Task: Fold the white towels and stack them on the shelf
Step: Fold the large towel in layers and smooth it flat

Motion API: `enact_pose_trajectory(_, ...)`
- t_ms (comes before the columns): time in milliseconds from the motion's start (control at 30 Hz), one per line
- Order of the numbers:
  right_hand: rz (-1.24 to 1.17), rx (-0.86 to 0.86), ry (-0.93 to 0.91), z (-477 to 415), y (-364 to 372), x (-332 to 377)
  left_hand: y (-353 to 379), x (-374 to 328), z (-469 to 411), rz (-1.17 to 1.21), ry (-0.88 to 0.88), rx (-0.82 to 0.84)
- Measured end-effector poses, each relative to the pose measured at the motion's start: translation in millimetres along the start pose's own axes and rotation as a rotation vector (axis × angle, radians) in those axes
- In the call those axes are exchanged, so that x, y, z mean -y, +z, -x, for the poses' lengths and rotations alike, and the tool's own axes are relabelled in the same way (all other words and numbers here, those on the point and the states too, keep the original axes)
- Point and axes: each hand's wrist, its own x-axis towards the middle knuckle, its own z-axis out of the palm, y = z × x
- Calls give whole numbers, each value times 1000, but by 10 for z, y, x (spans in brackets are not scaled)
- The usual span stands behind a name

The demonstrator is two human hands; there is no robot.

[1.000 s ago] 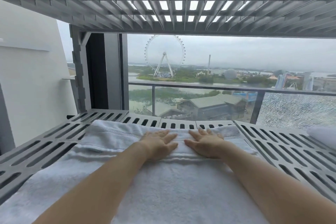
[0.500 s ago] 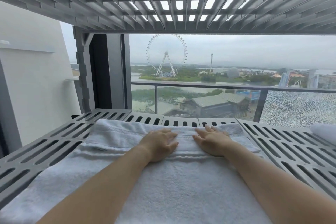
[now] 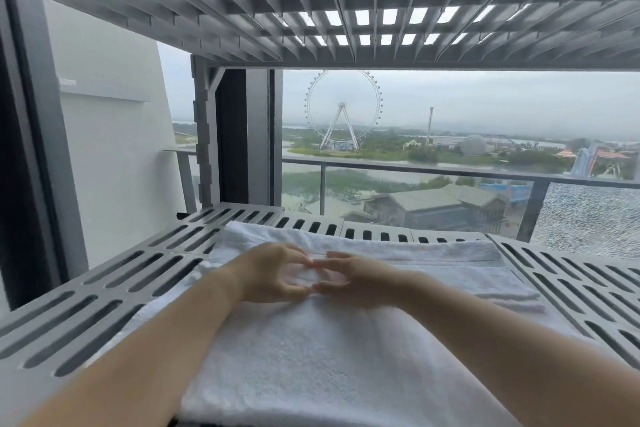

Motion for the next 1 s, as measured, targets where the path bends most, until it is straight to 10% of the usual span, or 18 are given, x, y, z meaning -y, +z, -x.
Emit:
enact_pose_trajectory(533,-9,-602,-264,53,200,88,-214,199,188,54,-76,-175)
enact_pose_trajectory(1000,37,-391,-341,44,154,149,-167,164,228,164,-112,-82)
